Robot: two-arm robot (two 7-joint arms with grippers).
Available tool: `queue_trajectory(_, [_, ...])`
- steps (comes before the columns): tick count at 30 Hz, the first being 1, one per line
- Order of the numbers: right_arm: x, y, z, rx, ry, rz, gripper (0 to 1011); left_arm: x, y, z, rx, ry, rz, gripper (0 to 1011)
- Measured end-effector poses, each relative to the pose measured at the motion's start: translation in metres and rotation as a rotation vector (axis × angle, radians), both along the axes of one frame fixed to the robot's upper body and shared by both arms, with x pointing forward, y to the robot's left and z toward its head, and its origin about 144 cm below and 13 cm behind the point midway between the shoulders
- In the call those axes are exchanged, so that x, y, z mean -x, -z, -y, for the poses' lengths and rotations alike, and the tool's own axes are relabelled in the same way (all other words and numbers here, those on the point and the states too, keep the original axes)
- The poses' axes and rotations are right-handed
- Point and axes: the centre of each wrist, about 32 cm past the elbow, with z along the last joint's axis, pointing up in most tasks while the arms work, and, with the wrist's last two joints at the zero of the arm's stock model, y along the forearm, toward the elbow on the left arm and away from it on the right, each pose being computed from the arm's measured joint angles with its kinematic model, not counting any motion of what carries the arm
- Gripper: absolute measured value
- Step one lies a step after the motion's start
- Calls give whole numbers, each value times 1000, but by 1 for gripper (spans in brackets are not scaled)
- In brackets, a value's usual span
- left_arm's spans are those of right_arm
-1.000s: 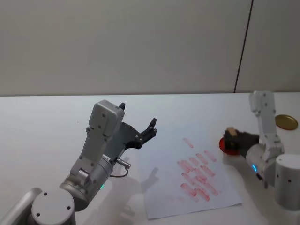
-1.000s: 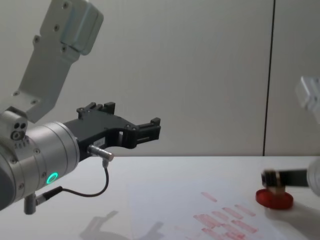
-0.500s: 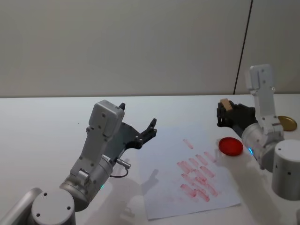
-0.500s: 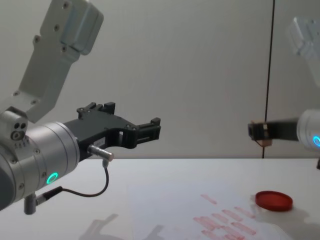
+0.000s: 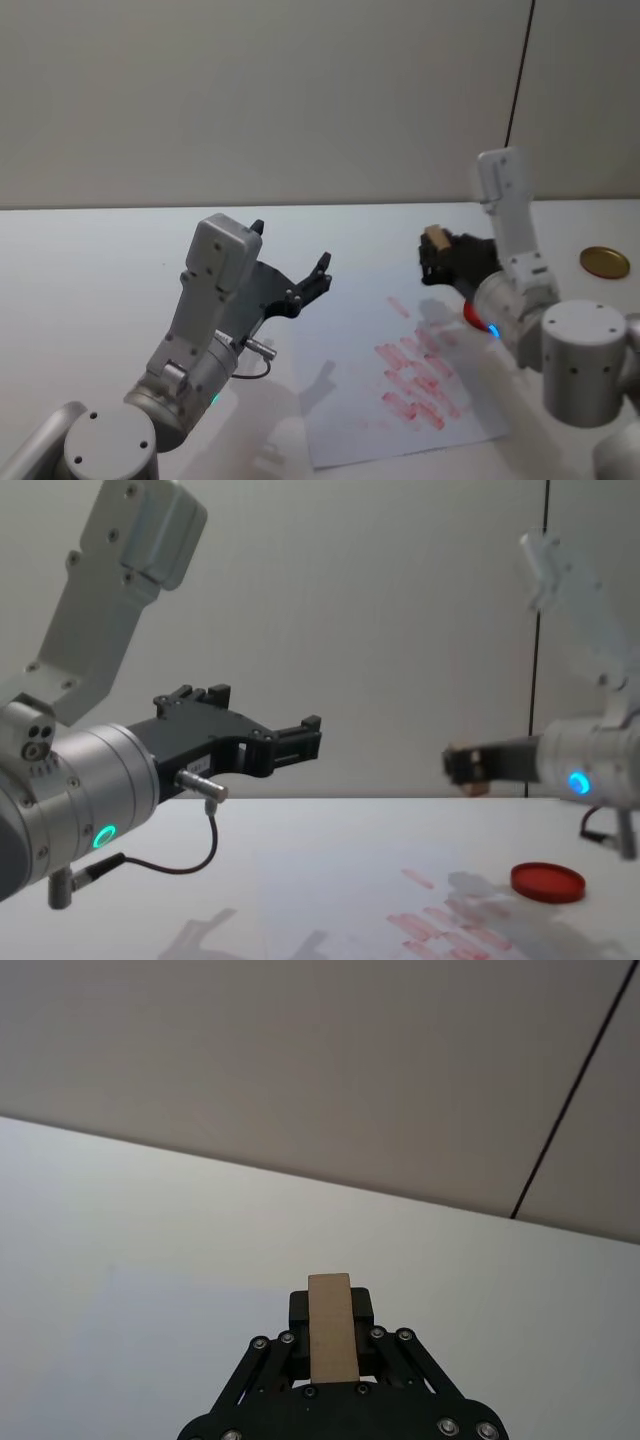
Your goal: Use the one hand to pick up the stamp and affix it onto the A4 paper.
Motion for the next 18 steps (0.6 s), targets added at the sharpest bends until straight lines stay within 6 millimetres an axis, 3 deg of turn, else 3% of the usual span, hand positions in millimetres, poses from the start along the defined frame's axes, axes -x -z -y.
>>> queue_trajectory(18, [-23, 37, -40, 21, -132, -125, 220, 0, 0, 0, 0, 0, 0, 993])
